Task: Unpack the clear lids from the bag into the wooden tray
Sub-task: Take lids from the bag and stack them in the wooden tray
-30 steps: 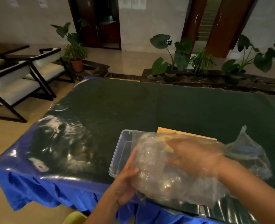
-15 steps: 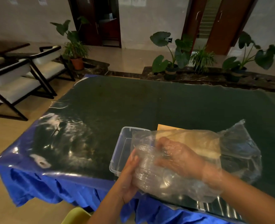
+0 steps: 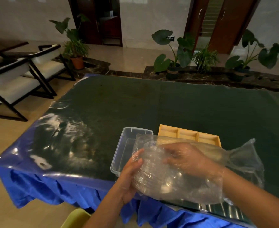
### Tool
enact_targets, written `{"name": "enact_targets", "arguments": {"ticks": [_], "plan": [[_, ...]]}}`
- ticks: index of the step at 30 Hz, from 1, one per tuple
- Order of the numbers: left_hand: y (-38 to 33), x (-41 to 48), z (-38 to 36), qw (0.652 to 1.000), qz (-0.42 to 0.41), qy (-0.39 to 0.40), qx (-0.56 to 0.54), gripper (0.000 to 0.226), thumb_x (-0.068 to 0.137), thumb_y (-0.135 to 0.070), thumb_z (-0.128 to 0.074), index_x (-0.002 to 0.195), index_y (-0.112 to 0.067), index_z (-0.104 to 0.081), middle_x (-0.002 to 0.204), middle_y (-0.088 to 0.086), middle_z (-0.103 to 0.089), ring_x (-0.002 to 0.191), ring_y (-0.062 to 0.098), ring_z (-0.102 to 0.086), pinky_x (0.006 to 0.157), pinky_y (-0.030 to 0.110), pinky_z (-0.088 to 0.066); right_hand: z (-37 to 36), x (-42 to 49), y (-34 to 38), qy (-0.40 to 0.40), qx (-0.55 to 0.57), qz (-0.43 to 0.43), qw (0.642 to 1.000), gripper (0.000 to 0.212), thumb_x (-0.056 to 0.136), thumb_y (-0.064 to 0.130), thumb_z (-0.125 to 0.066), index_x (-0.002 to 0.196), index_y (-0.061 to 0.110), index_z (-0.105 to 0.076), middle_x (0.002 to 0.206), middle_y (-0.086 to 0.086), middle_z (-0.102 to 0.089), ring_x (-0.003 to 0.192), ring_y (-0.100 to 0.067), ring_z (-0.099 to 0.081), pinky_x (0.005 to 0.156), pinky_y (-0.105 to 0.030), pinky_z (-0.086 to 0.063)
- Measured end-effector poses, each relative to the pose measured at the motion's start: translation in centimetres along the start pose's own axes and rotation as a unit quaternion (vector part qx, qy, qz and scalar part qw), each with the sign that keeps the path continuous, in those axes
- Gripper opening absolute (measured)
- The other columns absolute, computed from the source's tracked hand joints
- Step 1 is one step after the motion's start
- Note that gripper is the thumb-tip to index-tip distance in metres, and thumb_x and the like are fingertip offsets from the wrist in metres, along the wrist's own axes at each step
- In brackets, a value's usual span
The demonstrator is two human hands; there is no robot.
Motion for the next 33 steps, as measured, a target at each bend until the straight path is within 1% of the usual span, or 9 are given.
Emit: {"name": "enact_targets", "arguments": {"ticks": [3,7,10,12,16,21,23,27,33], "plan": [[-0.2,-0.2,-0.2,1.000,0.008,-0.006,0.004,0.078,0.073,-0.039,-0.086,0.144,-0.027,-0.056,0.141,0.018,-0.064,0.129,0.041,-0.061,0.100,0.056,-0.052,-0.5,-0.2,-0.3,-0.021,-0.051,0.009,0.998,0.037,0.098,0.026,-0.061,0.134,0.027,-0.060,0.128,0.006,-0.066,0.118,-0.012,-0.061,0.105,-0.034,-0.047],[-0.1,-0.2,0.1,1.000,0.015,-0.010,-0.001,0.076,0.073,-0.038,-0.085,0.143,-0.025,-0.058,0.139,0.020,-0.064,0.128,0.043,-0.061,0.101,0.057,-0.052,-1.8,-0.1,-0.1,0.012,-0.087,0.043,0.995,0.055,0.098,0.031,-0.058,0.150,0.024,-0.041,0.149,0.005,-0.050,0.129,0.002,-0.040,0.096,0.004,-0.027],[0.0,-0.4,0.3,1.000,0.019,-0.004,0.005,0.073,0.071,-0.038,-0.087,0.139,-0.026,-0.062,0.136,0.020,-0.066,0.124,0.042,-0.064,0.100,0.057,-0.053,-2.0,0.3,-0.8,0.013,-0.088,0.062,0.994,0.058,0.095,0.040,-0.061,0.148,0.026,-0.043,0.149,0.006,-0.051,0.123,0.008,-0.037,0.088,0.009,-0.024],[0.1,-0.4,0.3,1.000,0.024,-0.001,0.012,0.075,0.069,-0.037,-0.088,0.138,-0.025,-0.063,0.134,0.020,-0.068,0.123,0.041,-0.065,0.101,0.059,-0.053,-2.6,0.4,-1.4,0.032,-0.085,0.086,0.992,0.054,0.096,0.044,-0.058,0.145,0.025,-0.047,0.149,0.000,-0.052,0.131,-0.001,-0.042,0.098,0.001,-0.029],[0.1,-0.3,0.3,0.999,0.022,-0.014,0.023,0.064,0.073,-0.030,-0.083,0.134,-0.022,-0.066,0.132,0.021,-0.068,0.122,0.043,-0.065,0.105,0.062,-0.049,-2.9,0.5,-1.8,0.008,0.023,0.120,0.992,0.048,0.090,0.043,-0.065,0.124,0.009,-0.068,0.131,-0.025,-0.062,0.126,-0.039,-0.058,0.109,-0.056,-0.042],[-0.1,-0.2,0.7,0.998,0.020,-0.043,0.027,0.057,0.079,-0.027,-0.076,0.134,-0.018,-0.065,0.130,0.024,-0.069,0.121,0.045,-0.064,0.105,0.060,-0.049,-4.2,1.6,-2.0,0.030,-0.045,0.073,0.996,0.053,0.102,0.026,-0.051,0.151,0.022,-0.033,0.155,-0.008,-0.044,0.143,-0.019,-0.039,0.094,0.009,-0.021],[-0.2,-0.3,1.0,0.998,0.020,-0.046,0.031,0.056,0.081,-0.027,-0.073,0.135,-0.015,-0.064,0.132,0.027,-0.066,0.124,0.048,-0.061,0.108,0.062,-0.046,-3.7,1.6,-1.9,0.019,-0.111,0.070,0.991,0.055,0.102,0.028,-0.050,0.153,0.020,-0.031,0.157,-0.003,-0.040,0.140,-0.005,-0.030,0.093,0.011,-0.014],[-0.1,-0.5,1.5,0.997,0.031,-0.049,0.042,0.056,0.083,-0.028,-0.073,0.135,-0.009,-0.064,0.134,0.030,-0.063,0.125,0.050,-0.059,0.107,0.062,-0.048,-4.7,2.3,-2.4,0.054,-0.178,0.051,0.981,0.062,0.099,0.034,-0.052,0.155,0.021,-0.029,0.157,-0.004,-0.040,0.143,-0.021,-0.038,0.111,-0.024,-0.028],[-0.2,-0.7,2.1,0.996,0.047,-0.070,0.028,0.052,0.072,-0.032,-0.083,0.118,-0.010,-0.074,0.119,0.024,-0.072,0.107,0.039,-0.070,0.087,0.047,-0.059,-5.8,2.7,-2.3,0.089,-0.105,0.047,0.989,0.058,0.100,0.041,-0.050,0.153,0.024,-0.032,0.157,0.006,-0.036,0.146,-0.012,-0.031,0.099,0.003,-0.013]]}}
Point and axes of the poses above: each hand's wrist, its own x-axis towards the middle knuckle, its own z-axis out of the back of the hand, y = z × x, the point moved 8 cm from there along x, towards the middle knuckle
